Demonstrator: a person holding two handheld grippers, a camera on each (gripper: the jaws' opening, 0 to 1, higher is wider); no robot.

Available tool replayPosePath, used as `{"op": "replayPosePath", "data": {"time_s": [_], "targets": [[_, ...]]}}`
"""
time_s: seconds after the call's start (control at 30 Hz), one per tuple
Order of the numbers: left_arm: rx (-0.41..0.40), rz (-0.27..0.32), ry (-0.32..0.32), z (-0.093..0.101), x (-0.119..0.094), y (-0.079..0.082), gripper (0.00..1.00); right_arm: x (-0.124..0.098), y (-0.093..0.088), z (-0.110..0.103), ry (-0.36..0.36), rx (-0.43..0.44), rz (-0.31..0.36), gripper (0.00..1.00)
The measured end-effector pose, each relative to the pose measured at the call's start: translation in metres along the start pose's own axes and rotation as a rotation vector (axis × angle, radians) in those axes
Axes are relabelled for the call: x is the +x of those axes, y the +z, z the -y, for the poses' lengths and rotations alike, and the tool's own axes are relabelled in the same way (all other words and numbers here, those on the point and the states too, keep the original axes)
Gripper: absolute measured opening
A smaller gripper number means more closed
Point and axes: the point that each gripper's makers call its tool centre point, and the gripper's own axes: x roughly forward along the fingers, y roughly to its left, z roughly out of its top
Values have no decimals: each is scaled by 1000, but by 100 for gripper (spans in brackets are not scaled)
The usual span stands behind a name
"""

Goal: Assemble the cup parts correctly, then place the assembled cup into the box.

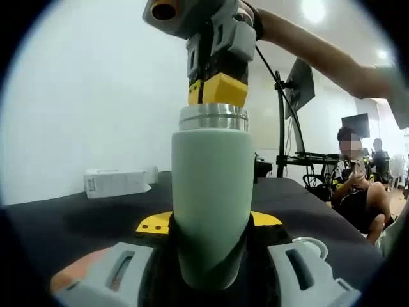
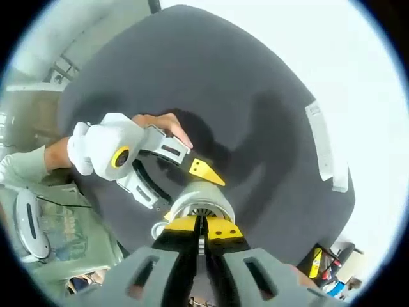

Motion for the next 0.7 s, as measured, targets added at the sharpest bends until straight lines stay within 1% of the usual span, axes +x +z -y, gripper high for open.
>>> {"op": "replayPosePath", "data": {"time_s": [0.2,0.27,0.37,0.53,0.7], "targets": [[-4,2,0,0,0,0,40,-1,2,2,4,4,13,1],[-7,4,0,0,0,0,40,-1,2,2,-6,6,12,1],[-3,2,0,0,0,0,40,-1,2,3,-18,7,-2,1],[-4,3,0,0,0,-1,40,-2,4,5,-24,45,-29,1],[-2,4,-1,0,0,0,40,-2,3,6,-33,60,-48,1]]}}
